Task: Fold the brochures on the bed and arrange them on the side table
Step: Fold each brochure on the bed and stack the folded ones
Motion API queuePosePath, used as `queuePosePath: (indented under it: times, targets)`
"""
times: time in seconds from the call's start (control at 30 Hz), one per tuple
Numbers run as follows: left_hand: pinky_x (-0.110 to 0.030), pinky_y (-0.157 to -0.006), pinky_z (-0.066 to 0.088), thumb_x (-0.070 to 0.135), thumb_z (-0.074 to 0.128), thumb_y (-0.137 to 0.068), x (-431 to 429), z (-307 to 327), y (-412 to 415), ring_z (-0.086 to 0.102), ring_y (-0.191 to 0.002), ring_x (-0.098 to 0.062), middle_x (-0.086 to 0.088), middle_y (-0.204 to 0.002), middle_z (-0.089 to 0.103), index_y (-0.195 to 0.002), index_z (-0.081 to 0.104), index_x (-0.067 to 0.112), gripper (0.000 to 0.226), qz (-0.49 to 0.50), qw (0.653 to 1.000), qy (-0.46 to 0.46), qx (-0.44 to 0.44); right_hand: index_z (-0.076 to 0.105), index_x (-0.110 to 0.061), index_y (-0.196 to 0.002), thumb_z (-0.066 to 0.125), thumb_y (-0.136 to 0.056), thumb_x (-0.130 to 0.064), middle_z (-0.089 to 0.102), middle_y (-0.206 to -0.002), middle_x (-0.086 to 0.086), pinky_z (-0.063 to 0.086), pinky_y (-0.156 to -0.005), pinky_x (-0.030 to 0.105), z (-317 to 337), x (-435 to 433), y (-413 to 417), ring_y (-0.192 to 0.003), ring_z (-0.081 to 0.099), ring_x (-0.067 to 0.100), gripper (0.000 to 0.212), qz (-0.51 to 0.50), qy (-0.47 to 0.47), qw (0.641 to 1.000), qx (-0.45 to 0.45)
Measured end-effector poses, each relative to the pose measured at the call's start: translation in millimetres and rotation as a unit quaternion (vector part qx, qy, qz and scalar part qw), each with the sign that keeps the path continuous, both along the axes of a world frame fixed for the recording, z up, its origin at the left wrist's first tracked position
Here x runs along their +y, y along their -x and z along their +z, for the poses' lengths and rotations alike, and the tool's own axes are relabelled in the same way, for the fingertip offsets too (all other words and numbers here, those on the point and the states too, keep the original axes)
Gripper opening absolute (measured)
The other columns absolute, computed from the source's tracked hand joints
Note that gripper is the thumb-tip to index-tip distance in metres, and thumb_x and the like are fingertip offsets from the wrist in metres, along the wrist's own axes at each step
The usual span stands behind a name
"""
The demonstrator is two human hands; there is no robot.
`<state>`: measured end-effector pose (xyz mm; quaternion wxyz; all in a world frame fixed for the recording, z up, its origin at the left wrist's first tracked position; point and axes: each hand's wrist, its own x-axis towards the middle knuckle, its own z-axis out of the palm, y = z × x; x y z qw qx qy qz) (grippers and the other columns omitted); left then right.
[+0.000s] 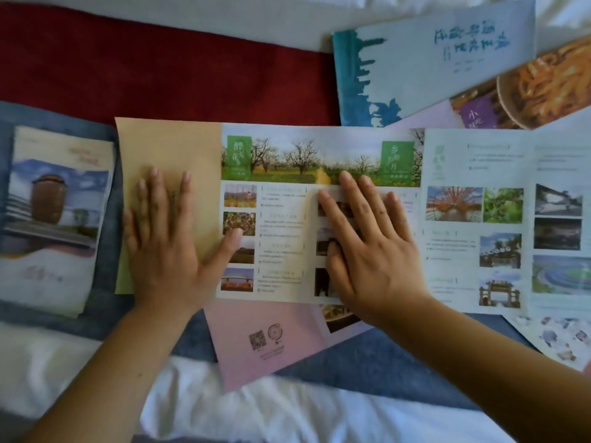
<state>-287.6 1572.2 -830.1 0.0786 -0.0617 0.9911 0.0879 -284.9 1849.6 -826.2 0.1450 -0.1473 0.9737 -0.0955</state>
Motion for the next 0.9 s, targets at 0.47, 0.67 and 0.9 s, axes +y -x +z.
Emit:
queuePosePath:
  times: [0.47, 0.67, 0.9]
  targets:
    - [-0.052, -0.127, 0.000, 0.075, 0.025, -0.094, 21, 8, 0, -0.001, -0.159, -0.018, -0.006, -0.173, 0.006, -0.165, 0.015, 0.020, 0.090, -0.036, 0.987, -0.156, 0.005, 0.004, -0.027, -0.167, 0.018, -0.105, -0.065, -0.006, -0.174, 0.007, 0.004, -0.128, 0.057, -6, -10, 6, -0.160, -0.008, 0.029, 0.074, 0.013, -0.034, 0.999, 0.010]
    - [-0.050, -0.127, -0.006, 0.069, 0.022, -0.095, 38, 9, -2, -0.008, -0.159, -0.017, -0.003, -0.173, -0.001, -0.165, 0.009, 0.025, 0.084, -0.034, 0.988, -0.148, -0.011, 0.007, -0.017, -0.167, 0.020, -0.108, -0.057, -0.005, -0.174, 0.007, 0.005, -0.130, 0.048, -2, -2, 7, -0.160, -0.007, 0.023, 0.072, -0.005, 0.010, 1.000, 0.016]
    - [-0.051, -0.127, -0.006, 0.064, 0.024, -0.096, 39, 3, -2, -0.008, -0.159, -0.019, -0.003, -0.173, -0.001, -0.165, 0.008, 0.024, 0.081, -0.034, 0.993, -0.116, -0.010, -0.009, -0.021, -0.165, 0.012, -0.104, -0.066, -0.018, -0.171, 0.013, -0.007, -0.129, 0.046, 11, 51, 3, -0.158, -0.019, 0.028, 0.079, -0.079, -0.066, 0.995, -0.003]
